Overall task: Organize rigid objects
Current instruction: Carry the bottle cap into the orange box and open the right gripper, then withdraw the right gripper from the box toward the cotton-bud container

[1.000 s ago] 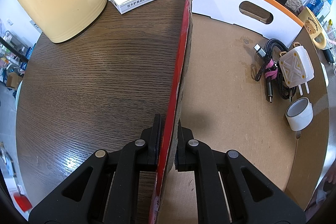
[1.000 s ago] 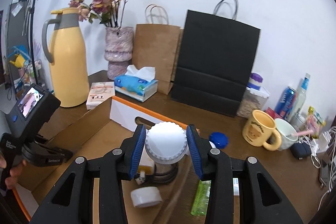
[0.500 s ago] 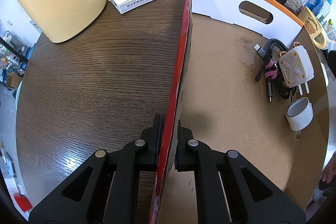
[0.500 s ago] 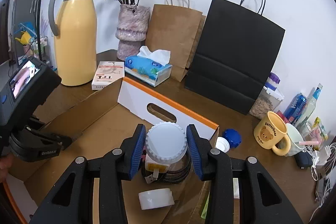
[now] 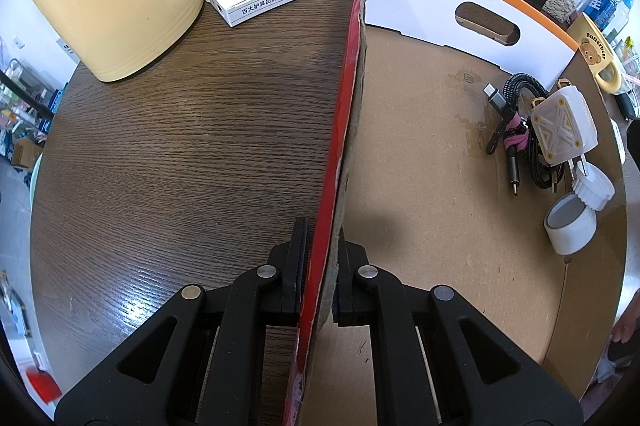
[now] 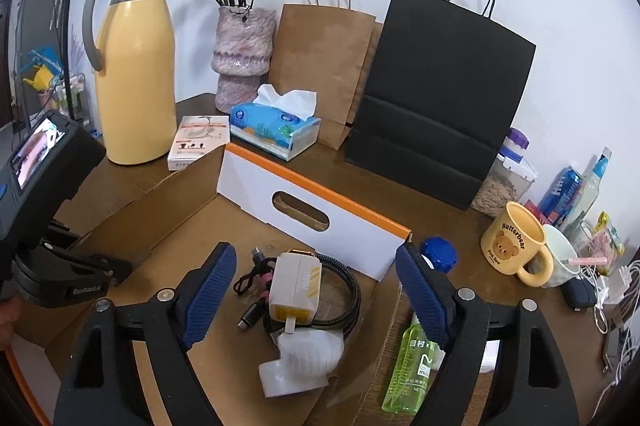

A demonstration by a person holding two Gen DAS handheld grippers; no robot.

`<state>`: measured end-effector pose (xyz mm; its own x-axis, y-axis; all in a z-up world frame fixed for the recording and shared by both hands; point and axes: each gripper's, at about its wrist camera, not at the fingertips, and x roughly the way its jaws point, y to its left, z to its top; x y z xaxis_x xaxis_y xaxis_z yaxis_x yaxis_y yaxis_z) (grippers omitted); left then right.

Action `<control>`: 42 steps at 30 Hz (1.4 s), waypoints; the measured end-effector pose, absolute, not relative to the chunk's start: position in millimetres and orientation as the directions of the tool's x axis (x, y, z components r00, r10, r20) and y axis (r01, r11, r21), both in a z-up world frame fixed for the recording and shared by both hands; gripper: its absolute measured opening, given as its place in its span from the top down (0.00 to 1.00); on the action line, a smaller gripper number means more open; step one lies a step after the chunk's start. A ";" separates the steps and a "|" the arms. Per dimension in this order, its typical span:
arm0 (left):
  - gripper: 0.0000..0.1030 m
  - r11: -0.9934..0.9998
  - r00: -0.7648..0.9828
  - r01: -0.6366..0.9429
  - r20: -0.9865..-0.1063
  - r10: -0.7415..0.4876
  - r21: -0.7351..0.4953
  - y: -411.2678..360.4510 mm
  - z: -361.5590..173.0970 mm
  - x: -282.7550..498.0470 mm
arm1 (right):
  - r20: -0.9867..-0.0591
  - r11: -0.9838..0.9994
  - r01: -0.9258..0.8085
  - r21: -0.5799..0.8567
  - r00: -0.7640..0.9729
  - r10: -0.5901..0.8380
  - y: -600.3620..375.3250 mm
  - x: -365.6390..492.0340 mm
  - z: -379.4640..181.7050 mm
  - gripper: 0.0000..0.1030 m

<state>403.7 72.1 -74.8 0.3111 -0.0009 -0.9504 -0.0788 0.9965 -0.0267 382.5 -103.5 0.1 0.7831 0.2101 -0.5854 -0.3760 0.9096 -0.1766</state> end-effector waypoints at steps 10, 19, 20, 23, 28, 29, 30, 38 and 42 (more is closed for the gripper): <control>0.96 0.997 0.311 -0.079 -0.950 -0.001 -0.027 72.4 -74.9 403.8 | -0.585 0.909 -0.376 -0.180 0.784 0.208 -103.7 381.7 1.2 0.16; 0.96 0.996 0.311 -0.079 -0.950 -0.002 -0.028 72.2 -74.7 403.7 | -0.586 0.916 -0.359 -0.178 0.786 0.195 -110.8 380.1 1.6 0.16; 0.96 0.997 0.311 -0.079 -0.950 -0.001 -0.027 72.1 -74.7 403.7 | -0.587 0.918 -0.355 -0.177 0.787 0.191 -112.7 379.8 1.5 0.16; 0.96 0.997 0.311 -0.079 -0.950 -0.001 -0.027 72.4 -74.8 403.8 | -0.586 0.924 -0.340 -0.174 0.790 0.180 -120.2 378.7 2.4 0.16; 0.96 0.997 0.311 -0.079 -0.950 -0.001 -0.027 72.4 -74.8 403.8 | -0.586 0.937 -0.303 -0.176 0.797 0.148 -137.6 373.7 3.6 0.16; 0.96 0.997 0.311 -0.079 -0.950 -0.001 -0.027 72.4 -74.8 403.8 | -0.587 0.940 -0.293 -0.176 0.798 0.139 -142.2 372.7 3.6 0.16; 0.96 0.997 0.311 -0.079 -0.950 -0.001 -0.027 72.4 -74.8 403.8 | -0.588 0.943 -0.284 -0.175 0.798 0.131 -146.6 371.5 3.9 0.16; 0.96 0.997 0.311 -0.079 -0.950 -0.002 -0.028 72.5 -74.8 403.9 | -0.603 0.961 -0.220 -0.168 0.794 0.076 -178.9 359.9 2.4 0.16; 0.96 0.997 0.311 -0.078 -0.950 -0.001 -0.027 72.4 -74.8 403.8 | -0.616 0.968 -0.192 -0.163 0.786 0.052 -193.9 354.4 -1.0 0.16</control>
<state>403.8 72.4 -74.8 0.3109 -0.0013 -0.9504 -0.0783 0.9966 -0.0270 354.4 -193.9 -1.0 0.7858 0.0523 -0.6162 -0.1921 0.9678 -0.1629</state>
